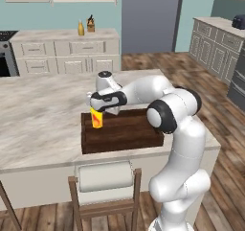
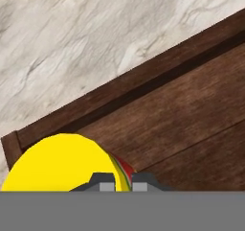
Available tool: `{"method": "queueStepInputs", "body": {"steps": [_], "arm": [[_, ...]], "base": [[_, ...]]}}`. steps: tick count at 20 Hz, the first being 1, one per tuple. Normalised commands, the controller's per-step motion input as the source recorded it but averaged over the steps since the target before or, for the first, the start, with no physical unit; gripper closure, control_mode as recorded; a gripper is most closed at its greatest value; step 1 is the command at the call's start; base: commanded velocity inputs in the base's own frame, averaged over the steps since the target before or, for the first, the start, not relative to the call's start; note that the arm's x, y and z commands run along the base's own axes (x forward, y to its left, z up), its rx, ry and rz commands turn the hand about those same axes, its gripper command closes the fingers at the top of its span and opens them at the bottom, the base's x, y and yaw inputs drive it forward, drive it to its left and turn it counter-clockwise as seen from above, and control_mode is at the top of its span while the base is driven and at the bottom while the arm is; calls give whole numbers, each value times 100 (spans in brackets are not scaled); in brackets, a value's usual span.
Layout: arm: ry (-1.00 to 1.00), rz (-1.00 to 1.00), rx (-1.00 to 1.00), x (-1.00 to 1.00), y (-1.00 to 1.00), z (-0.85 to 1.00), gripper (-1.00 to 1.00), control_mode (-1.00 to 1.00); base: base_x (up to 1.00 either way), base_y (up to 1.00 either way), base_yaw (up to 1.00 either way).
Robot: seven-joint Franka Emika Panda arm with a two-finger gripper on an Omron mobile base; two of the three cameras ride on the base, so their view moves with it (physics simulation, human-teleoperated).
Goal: There is a tray on the dining counter. Grab the cup, mug, and pitcher and place them on the tray. The pitcher may be placed next to the tray if it cannot fit the tray.
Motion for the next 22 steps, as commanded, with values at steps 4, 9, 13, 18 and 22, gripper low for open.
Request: {"method": "queueStepInputs", "body": {"steps": [4,9,13,18,22], "arm": [[0,0,0,0,0,-13,100,-100],[0,0,0,0,0,-16,100,-100],[0,0,0,0,0,-1,-100,-100],[0,0,0,0,0,0,-100,-100],[0,0,0,0,0,0,-100,-100]], "base": [[0,0,0],[0,0,0],[0,0,0],[0,0,0],[0,0,0]]}}
